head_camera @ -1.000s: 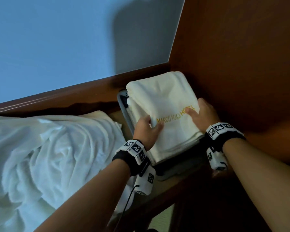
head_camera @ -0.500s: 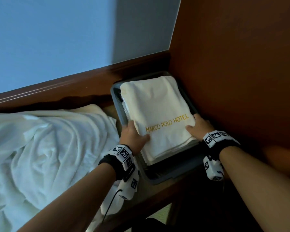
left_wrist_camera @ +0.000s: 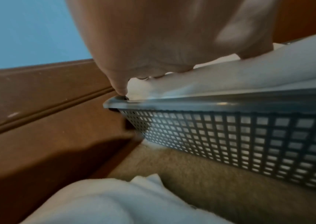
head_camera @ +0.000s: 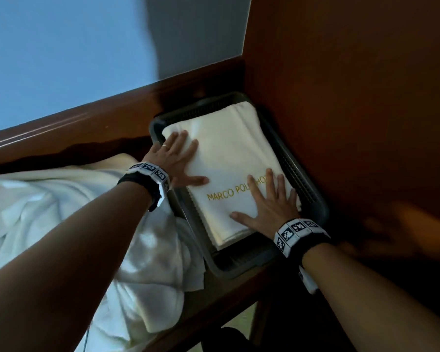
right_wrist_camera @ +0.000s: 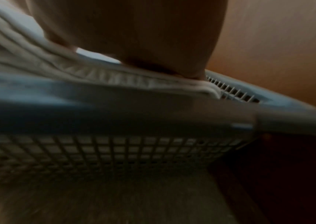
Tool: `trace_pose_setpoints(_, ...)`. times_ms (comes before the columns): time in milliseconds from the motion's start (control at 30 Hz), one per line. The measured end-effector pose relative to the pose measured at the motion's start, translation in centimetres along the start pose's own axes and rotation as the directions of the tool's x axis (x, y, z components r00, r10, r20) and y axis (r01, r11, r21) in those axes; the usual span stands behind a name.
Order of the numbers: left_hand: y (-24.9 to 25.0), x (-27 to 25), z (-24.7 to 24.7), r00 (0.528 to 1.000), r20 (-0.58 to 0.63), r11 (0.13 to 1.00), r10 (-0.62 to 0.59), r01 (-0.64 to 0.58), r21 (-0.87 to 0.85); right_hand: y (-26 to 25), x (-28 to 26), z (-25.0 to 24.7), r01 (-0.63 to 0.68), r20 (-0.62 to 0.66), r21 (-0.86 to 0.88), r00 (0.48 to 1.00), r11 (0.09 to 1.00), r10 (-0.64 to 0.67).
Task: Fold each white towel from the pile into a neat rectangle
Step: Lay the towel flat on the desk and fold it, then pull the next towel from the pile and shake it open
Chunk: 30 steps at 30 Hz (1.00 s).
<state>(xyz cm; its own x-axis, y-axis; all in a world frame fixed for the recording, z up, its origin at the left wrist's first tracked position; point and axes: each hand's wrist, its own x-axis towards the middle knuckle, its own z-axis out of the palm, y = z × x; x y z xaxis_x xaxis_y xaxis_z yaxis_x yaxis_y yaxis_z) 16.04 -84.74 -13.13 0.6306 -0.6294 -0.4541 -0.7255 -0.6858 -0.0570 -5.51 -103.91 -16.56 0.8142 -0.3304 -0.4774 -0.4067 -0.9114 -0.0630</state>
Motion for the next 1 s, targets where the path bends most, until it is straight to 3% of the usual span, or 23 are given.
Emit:
trace_pose_setpoints(333, 0.0, -3.0, -1.5, 0.999, -0.052, 0.992, 0.012, -0.019, -0.127, -0.1, -0.6, -2.7, -0.058, 0.12, -0.064, 0.991, 0.996, 0.065)
trace_pose_setpoints(433, -2.1, -6.4, -2.7, 0.989, -0.138, 0.969, -0.055, 0.019, -0.247, -1.3, -2.4, -4.2, -0.096, 0.083, -0.043, 0.992, 0.994, 0.099)
trace_pose_setpoints(533, -6.9, -11.5, -3.2, 0.971, -0.185, 0.936, -0.151, 0.08, -0.343, -4.0, -4.3, -5.7, -0.073, -0.049, 0.04, 0.996, 0.997, 0.075)
trace_pose_setpoints(767, -20.4, -28.0, -0.8, 0.913, -0.212, 0.881, -0.349, 0.242, -0.407, -18.0, -9.9, -6.9, 0.085, -0.261, 0.145, 0.964, 0.986, -0.045)
trace_pose_setpoints(900, -26.5, -37.6, 2.6, 0.866, -0.263, 0.851, -0.425, 0.283, -0.443, -28.5, -13.9, -5.3, 0.239, -0.305, 0.16, 0.935, 0.958, -0.182)
trace_pose_setpoints(1000, -30.3, -43.9, 5.4, 0.834, -0.244, 0.816, -0.496, 0.351, -0.459, -35.6, -16.2, -3.5, 0.374, -0.356, 0.122, 0.881, 0.92, -0.311)
